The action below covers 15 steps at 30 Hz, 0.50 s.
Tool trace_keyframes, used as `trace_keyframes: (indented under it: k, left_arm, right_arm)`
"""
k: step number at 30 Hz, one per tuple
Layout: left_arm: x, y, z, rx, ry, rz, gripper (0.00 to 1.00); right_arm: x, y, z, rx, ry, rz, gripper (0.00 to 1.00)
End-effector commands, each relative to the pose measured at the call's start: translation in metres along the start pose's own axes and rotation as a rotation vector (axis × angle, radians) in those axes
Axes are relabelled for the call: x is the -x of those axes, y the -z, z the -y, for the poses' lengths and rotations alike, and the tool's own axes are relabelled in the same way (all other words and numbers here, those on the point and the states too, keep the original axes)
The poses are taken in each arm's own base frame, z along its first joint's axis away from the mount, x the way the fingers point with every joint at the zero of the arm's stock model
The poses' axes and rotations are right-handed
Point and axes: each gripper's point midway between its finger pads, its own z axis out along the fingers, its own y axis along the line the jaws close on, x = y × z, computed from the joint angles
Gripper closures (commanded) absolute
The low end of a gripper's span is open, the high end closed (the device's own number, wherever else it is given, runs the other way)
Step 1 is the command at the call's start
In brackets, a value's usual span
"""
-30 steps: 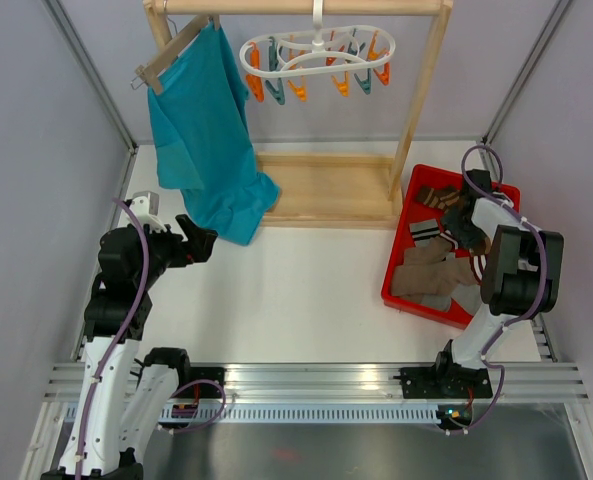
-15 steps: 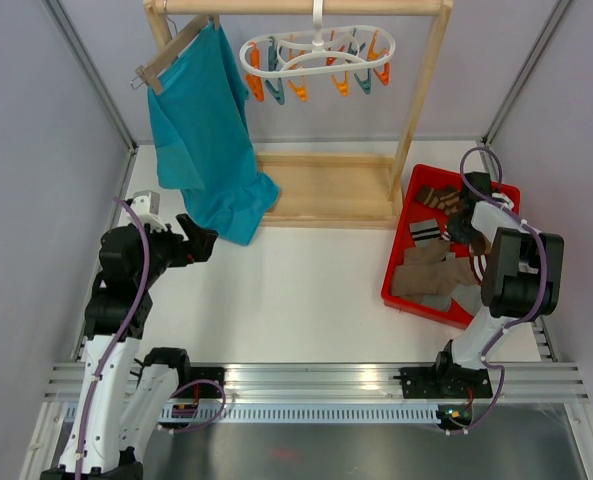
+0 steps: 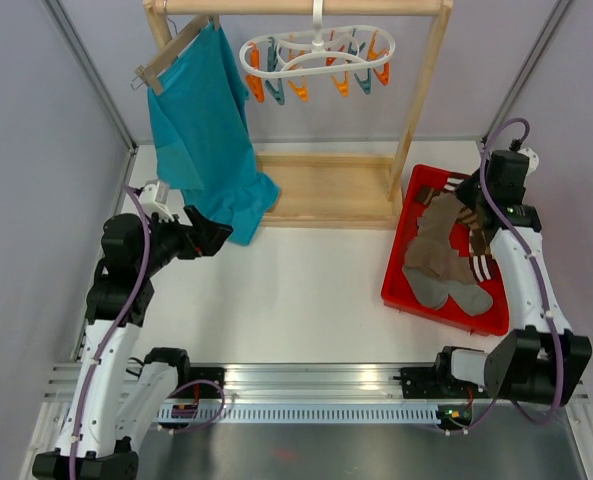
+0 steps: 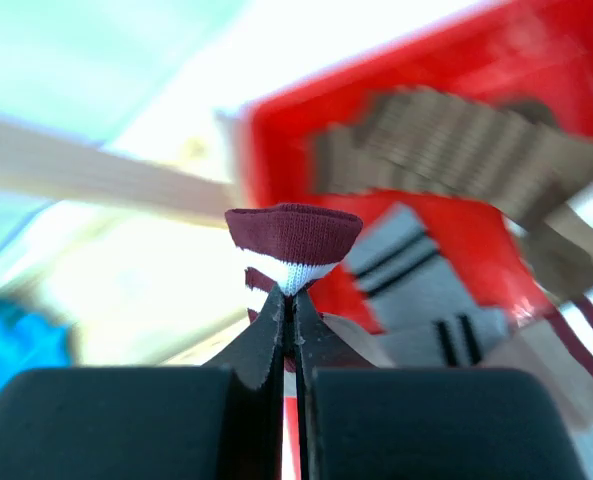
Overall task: Clip the socks to the hanger
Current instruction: Pick up the sock from the bin.
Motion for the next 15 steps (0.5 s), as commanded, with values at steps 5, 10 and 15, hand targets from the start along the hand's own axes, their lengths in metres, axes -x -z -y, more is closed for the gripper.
trace_keyframes:
  k: [5,10,15]
  left_arm:
    - [0.049,0.005,0.087,-0.271,-0.002,0.106,0.03]
    - [0.037,-0.018,0.150,-0.433,-0.043,0.068,0.04]
    - [0.054,-0.030,0.207,-0.655,-0.052,0.158,0.06]
  right_arm:
    - [0.047,0.110,-0.091,0.436,0.138,0.200,1.00]
    - [0.060,0.171,-0.122,0.636,0.170,0.263,1.00]
    - [0.057,0.221,-0.151,0.841,0.171,0.253,1.00]
